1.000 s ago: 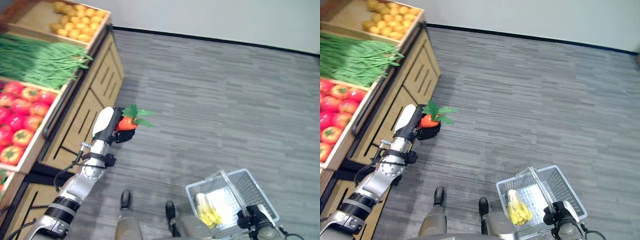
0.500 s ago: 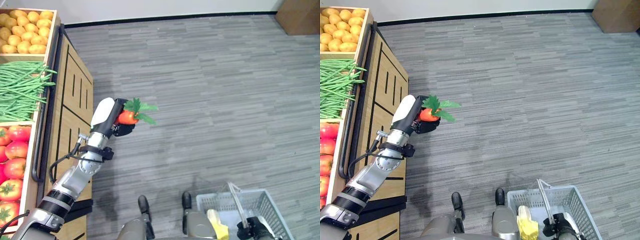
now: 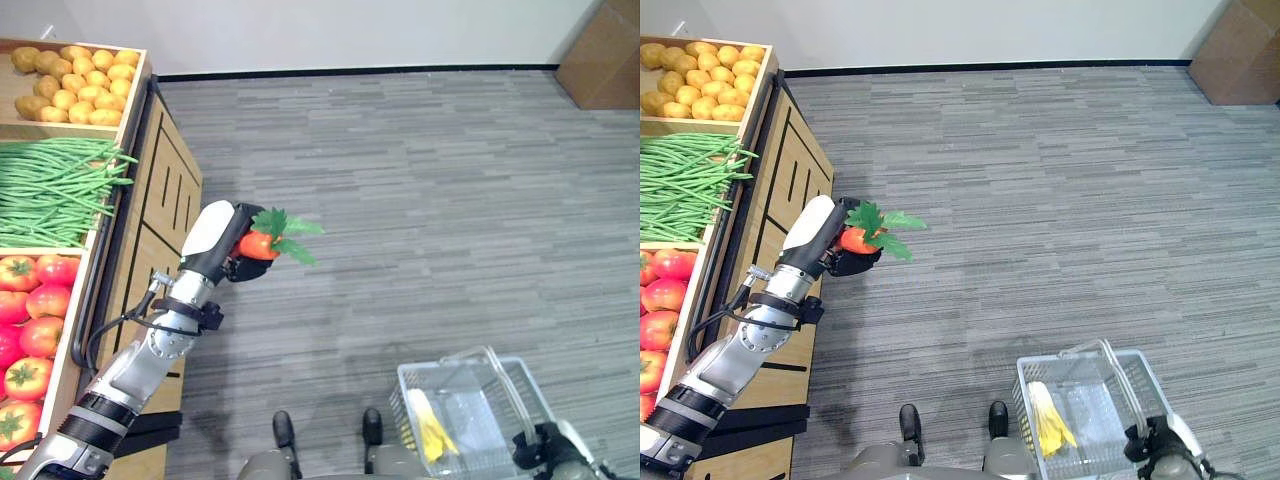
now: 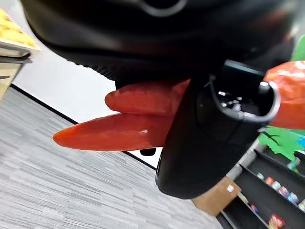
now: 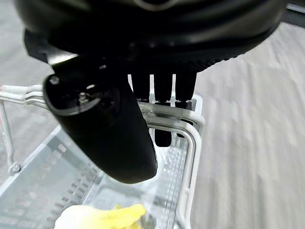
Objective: Get the vegetables into the basket
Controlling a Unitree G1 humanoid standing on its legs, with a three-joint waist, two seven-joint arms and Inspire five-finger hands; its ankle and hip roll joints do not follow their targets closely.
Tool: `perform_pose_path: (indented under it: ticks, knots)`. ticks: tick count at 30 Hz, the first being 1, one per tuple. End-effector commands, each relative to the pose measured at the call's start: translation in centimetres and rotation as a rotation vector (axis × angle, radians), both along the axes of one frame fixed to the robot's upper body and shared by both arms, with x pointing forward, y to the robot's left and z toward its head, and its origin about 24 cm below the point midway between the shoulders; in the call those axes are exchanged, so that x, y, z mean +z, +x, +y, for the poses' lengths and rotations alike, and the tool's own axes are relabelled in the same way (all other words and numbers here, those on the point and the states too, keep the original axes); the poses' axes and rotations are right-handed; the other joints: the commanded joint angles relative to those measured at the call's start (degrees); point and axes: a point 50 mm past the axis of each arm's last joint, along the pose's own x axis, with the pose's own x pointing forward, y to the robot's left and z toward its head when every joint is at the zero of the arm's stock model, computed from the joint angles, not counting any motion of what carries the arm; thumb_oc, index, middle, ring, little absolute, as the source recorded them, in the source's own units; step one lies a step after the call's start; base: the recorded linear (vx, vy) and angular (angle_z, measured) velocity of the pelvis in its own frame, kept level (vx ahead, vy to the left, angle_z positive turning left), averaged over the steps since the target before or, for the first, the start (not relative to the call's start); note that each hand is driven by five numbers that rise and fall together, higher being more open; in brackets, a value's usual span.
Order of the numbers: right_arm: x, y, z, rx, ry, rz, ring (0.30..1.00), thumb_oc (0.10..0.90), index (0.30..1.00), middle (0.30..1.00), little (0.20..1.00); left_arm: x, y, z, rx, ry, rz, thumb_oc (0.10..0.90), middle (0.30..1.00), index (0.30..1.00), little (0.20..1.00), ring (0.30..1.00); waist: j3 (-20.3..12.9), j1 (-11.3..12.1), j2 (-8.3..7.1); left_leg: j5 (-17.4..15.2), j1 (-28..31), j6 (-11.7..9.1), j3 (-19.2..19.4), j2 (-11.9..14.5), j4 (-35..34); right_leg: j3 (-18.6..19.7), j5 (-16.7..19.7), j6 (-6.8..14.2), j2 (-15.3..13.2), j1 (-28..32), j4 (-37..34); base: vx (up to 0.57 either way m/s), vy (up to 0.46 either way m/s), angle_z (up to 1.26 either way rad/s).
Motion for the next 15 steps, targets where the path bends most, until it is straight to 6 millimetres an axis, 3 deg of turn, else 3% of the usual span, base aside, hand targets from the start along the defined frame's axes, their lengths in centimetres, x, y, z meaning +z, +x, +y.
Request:
perform_pose_path:
  ticks: [1,3,4,7,8,9,15]
  knots:
    - [5.8,4.6,-3.3,0.178,-0.225,-0.116,0.300,0.400,0.300,0.300,0.300,5.5,-0.6,-3.0,-0.227,-0.064,-0.231,0.400,0.300,0.300,0.300,0.300,-7.0,1.6,-3.22,-0.8,0.4,-5.3,-1.3,3.4,0.0,-1.1,3.2,5.2,-5.4,-2.0,1.2,0.01,-0.023,0.05]
    - [7.6,7.8,-2.2,0.269,-0.243,-0.220,0.300,0.400,0.300,0.300,0.300,5.6,-0.5,-3.5,-0.256,-0.064,-0.230,0.400,0.300,0.300,0.300,0.300,-7.3,1.6,-2.96,-0.7,0.3,-5.5,-1.3,3.7,0.0,-0.9,3.1,5.1,-5.2,-1.9,0.9,-0.01,-0.012,0.03]
    - [7.6,7.9,-2.2,0.269,-0.244,-0.220,0.300,0.400,0.300,0.300,0.300,5.6,-0.5,-3.5,-0.256,-0.065,-0.230,0.400,0.300,0.300,0.300,0.300,-7.2,1.6,-2.92,-0.7,0.3,-5.5,-1.3,3.7,0.0,-0.9,3.1,5.1,-5.2,-1.9,0.9,0.00,0.000,0.00]
    - [11.5,13.4,0.5,0.458,-0.290,-0.397,0.300,0.400,0.300,0.300,0.300,6.2,-0.4,-5.0,-0.328,-0.094,-0.240,0.400,0.300,0.300,0.300,0.300,-8.1,1.8,-2.57,-0.7,0.6,-5.5,-1.2,3.9,0.0,-0.8,2.9,5.0,-5.0,-1.6,0.5,0.00,0.000,0.00]
    - [11.6,13.5,0.6,0.458,-0.290,-0.398,0.300,0.400,0.300,0.300,0.300,6.2,-0.4,-5.0,-0.328,-0.095,-0.241,0.400,0.300,0.300,0.300,0.300,-8.0,1.8,-2.52,-0.7,0.7,-5.5,-1.2,4.0,0.0,-0.8,2.9,5.0,-5.0,-1.5,0.5,0.00,0.000,0.00]
    - [12.9,15.2,1.7,0.521,-0.310,-0.447,0.300,0.400,0.300,0.300,0.300,6.5,-0.4,-5.9,-0.368,-0.104,-0.249,0.400,0.300,0.300,0.300,0.300,-8.4,1.8,-2.37,-0.7,0.9,-5.5,-1.1,3.9,0.0,-0.7,3.0,4.9,-5.0,-1.4,0.4,0.00,0.000,0.00]
    - [14.6,18.0,3.4,0.571,-0.322,-0.497,0.300,0.400,0.300,0.300,0.300,7.3,-0.3,-8.1,-0.465,-0.133,-0.256,0.400,0.300,0.300,0.300,0.300,-8.9,2.4,-2.01,-0.7,1.0,-5.6,-1.1,4.0,0.0,-0.4,3.1,4.8,-5.0,-1.2,0.1,0.00,0.000,0.00]
